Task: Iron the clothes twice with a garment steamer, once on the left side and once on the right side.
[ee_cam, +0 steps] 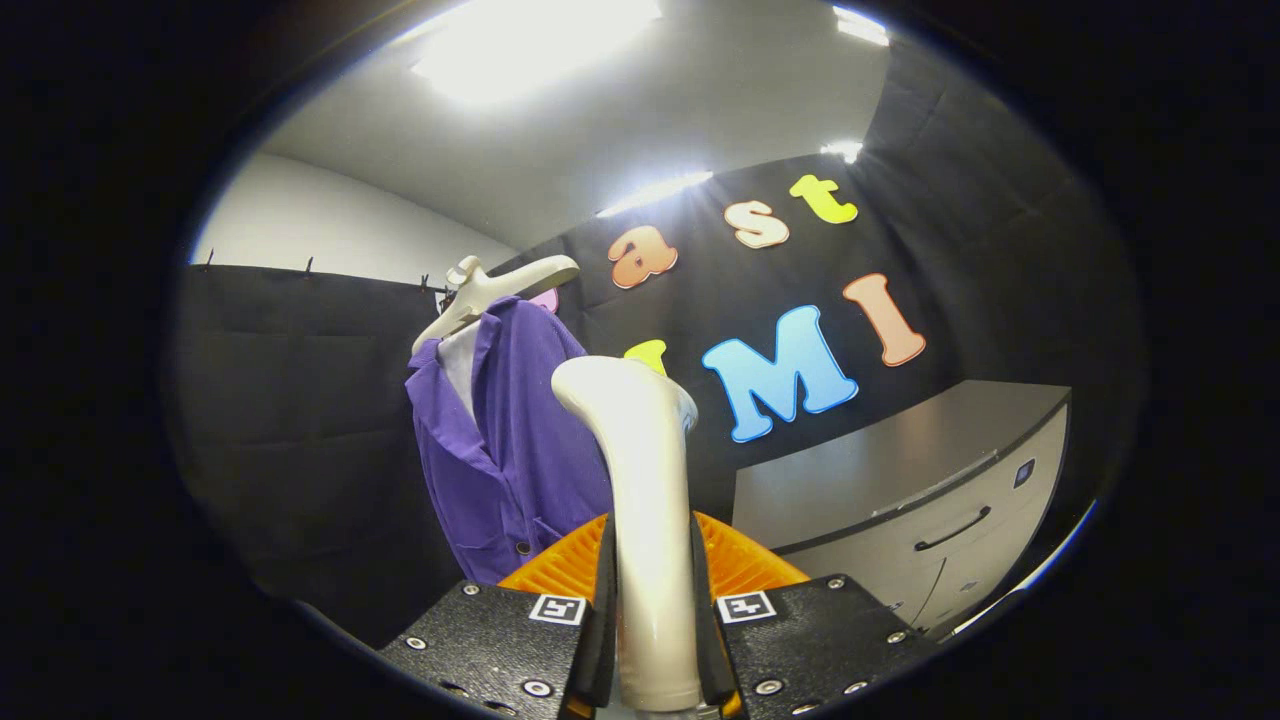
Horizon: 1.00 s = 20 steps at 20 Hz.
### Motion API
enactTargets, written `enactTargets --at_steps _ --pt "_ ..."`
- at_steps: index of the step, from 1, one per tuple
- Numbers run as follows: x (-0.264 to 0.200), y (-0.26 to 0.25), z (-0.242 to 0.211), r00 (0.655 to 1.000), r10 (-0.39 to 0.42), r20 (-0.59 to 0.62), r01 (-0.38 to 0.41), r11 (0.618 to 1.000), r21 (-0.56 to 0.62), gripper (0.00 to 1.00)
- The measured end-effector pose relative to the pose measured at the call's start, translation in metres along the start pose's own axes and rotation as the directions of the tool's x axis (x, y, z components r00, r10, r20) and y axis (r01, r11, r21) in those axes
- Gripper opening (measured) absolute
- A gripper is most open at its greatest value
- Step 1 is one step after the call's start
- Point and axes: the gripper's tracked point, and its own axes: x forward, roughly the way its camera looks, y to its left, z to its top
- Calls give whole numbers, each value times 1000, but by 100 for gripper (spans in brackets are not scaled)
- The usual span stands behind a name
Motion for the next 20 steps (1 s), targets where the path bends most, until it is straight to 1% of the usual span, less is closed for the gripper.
enactTargets --at_steps 4,7,10,15,20 --pt "8 26 14 998 26 59 -25 1000 -18 33" --pt "24 44 29 994 51 97 -44 997 -71 33" --pt "44 66 46 987 84 136 -70 992 -110 33" --pt "85 95 75 975 116 189 -85 983 -163 33" --pt "121 122 88 969 134 205 -91 974 -208 33"
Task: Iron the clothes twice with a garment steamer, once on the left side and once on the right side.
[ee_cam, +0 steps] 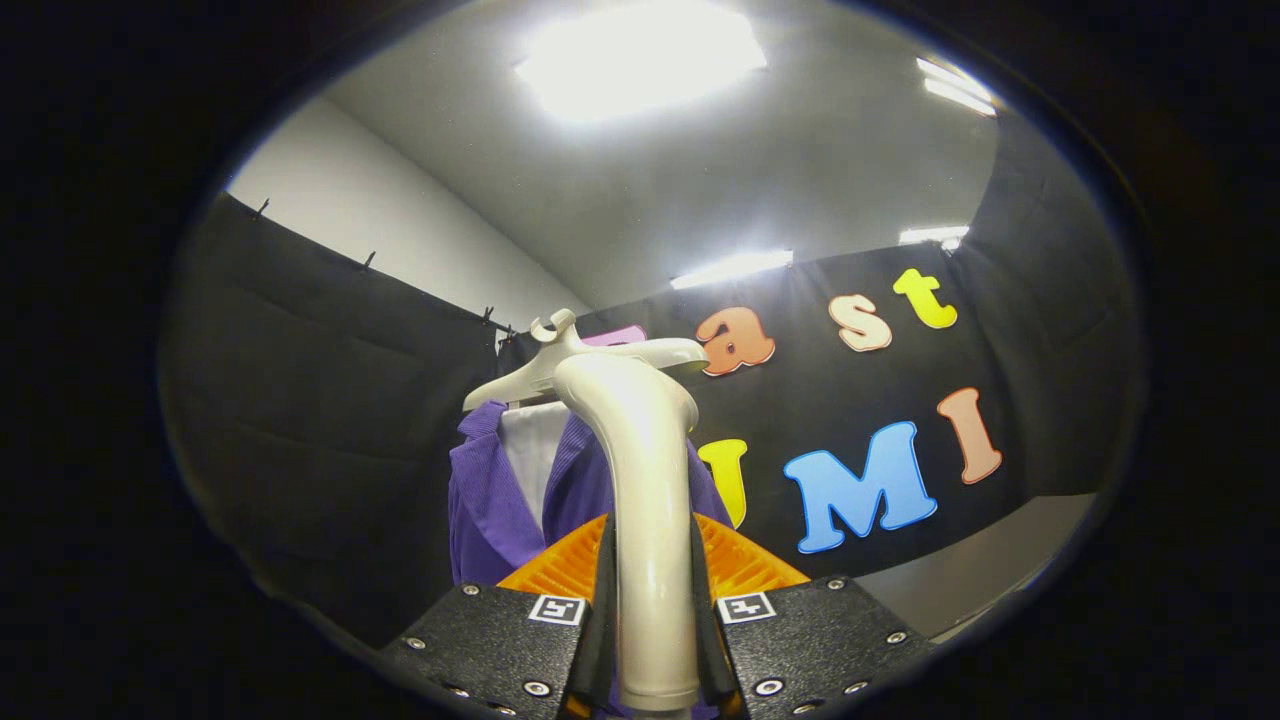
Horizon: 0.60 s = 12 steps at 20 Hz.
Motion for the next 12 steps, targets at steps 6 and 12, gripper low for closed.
enactTargets --at_steps 6,12 --pt "41 18 -12 1000 -11 -11 10 996 -92 33" --pt "49 22 -40 998 -28 -50 21 990 -141 34"
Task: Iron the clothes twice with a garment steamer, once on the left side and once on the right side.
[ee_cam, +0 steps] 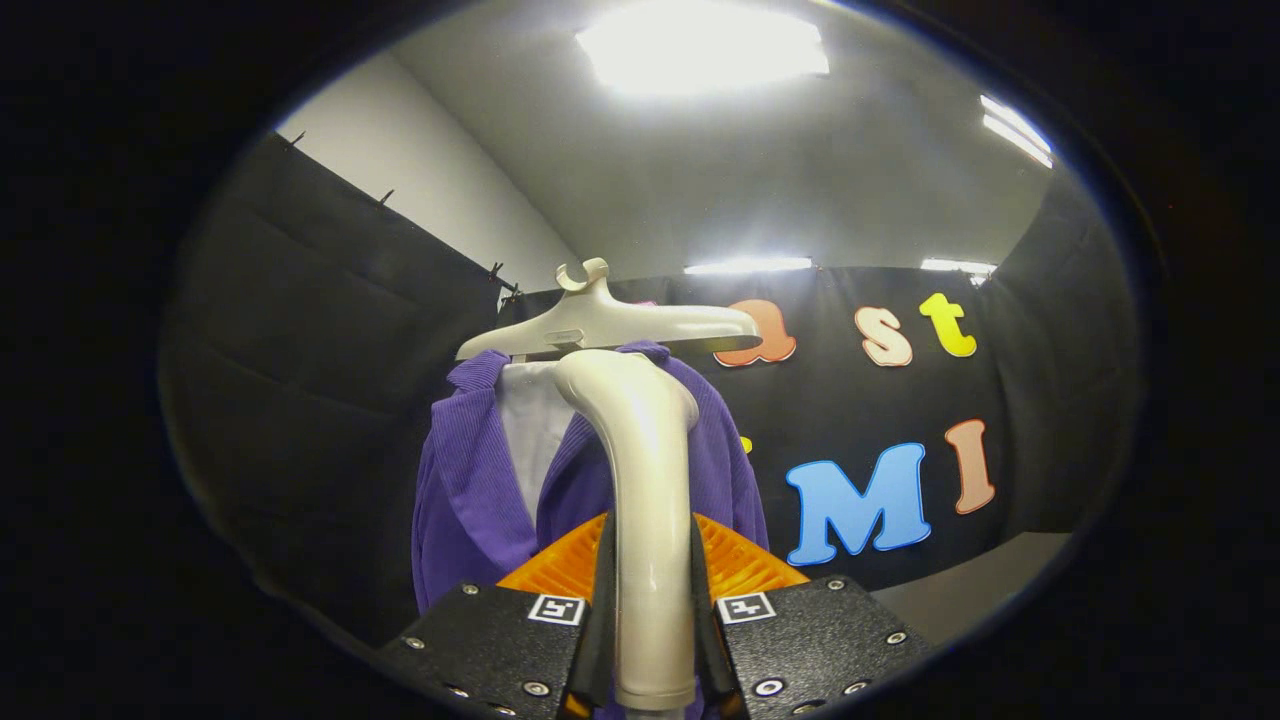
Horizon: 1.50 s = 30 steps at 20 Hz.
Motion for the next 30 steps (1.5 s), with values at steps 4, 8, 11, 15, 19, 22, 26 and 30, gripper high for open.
enactTargets --at_steps 4,8,11,15,19,22,26,30 --pt "-11 5 -15 1000 -1 -18 1 1000 1 34" --pt "-27 9 -33 999 1 -53 0 1000 11 34" --pt "-38 11 -51 996 4 -85 -3 1000 15 34" --pt "-52 7 -78 992 2 -128 0 1000 16 34" --pt "-64 9 -93 987 3 -160 -1 1000 12 34" --pt "-72 8 -107 982 -2 -188 4 1000 8 34" --pt "-82 7 -123 975 -11 -222 10 1000 -2 34" --pt "-96 11 -146 964 -14 -266 12 1000 -12 34"
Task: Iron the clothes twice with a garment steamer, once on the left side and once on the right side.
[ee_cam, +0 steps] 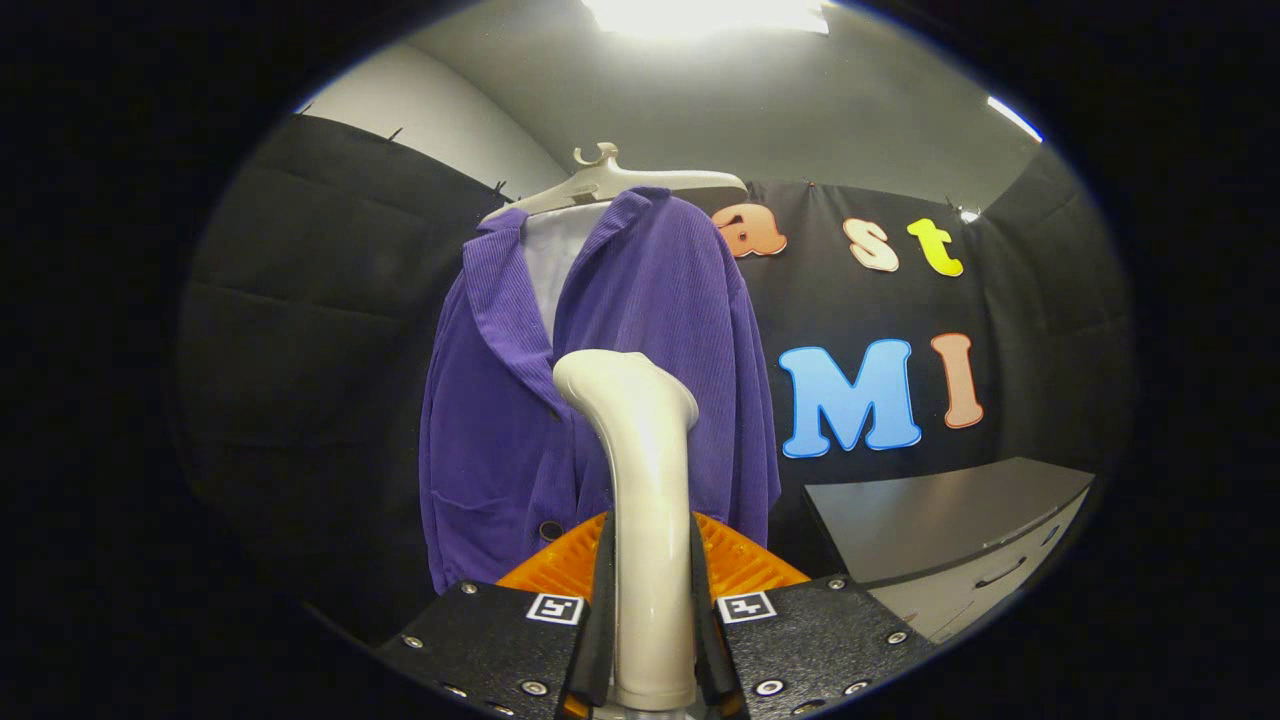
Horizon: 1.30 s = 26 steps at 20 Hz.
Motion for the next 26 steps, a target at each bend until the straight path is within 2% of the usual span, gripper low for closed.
enactTargets --at_steps 17,23,26 --pt "-36 2 -93 990 -7 -138 7 1000 5 34" --pt "-46 8 -162 969 -2 -247 3 1000 2 34" --pt "-55 9 -183 962 -9 -272 1 1000 -30 34"
